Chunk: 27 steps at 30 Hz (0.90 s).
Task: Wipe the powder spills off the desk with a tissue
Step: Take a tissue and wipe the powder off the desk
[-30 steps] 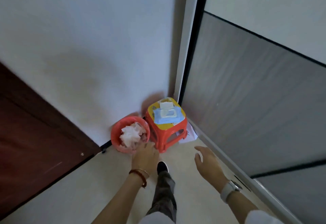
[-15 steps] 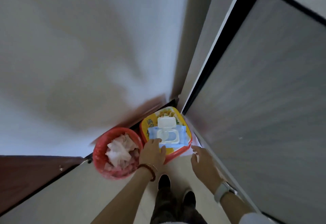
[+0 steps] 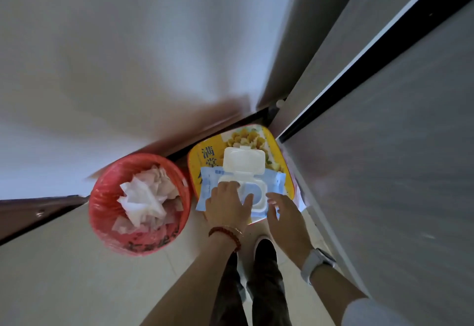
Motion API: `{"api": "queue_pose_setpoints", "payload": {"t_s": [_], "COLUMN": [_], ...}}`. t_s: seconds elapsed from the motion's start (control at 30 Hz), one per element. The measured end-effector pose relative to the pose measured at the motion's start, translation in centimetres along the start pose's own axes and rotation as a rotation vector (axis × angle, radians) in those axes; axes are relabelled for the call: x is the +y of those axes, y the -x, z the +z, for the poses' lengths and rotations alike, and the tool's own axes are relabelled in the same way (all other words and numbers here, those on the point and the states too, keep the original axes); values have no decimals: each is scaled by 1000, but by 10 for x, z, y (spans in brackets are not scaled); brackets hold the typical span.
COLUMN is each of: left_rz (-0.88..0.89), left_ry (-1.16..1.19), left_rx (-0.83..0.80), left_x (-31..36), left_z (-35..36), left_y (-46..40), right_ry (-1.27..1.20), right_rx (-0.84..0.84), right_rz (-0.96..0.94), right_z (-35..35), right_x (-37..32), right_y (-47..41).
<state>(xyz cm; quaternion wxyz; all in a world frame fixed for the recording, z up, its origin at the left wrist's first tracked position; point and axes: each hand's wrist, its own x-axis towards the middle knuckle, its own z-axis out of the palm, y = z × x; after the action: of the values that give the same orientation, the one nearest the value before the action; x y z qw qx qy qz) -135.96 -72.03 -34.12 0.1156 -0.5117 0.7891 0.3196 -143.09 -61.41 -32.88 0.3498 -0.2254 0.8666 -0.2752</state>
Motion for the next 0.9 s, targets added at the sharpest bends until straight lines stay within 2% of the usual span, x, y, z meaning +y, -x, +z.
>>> {"api": "queue_pose_setpoints", "payload": {"t_s": [0.1,0.23,0.4,0.57,0.9], "left_rz": [7,-21,-121,-126,-116], "left_ry": [52,256,361,392,374], "left_rx": [69,181,111,126,158], "left_x": [-8,-29,-50,-51,-54], "left_z": [7,-2,-4,-1,2], "left_y": [-9,-11,-14,-19,-19], "right_ry": [47,224,547,829,1000], "right_rx": [-5,-29,44,38,-41], "right_rz": [-102,-305,-470,-517,-635], "right_z": [11,23,35,41,39], "right_x": [6,3,-2,-2,-10], "right_y": [-16,-30,-41,-50,-60]}}
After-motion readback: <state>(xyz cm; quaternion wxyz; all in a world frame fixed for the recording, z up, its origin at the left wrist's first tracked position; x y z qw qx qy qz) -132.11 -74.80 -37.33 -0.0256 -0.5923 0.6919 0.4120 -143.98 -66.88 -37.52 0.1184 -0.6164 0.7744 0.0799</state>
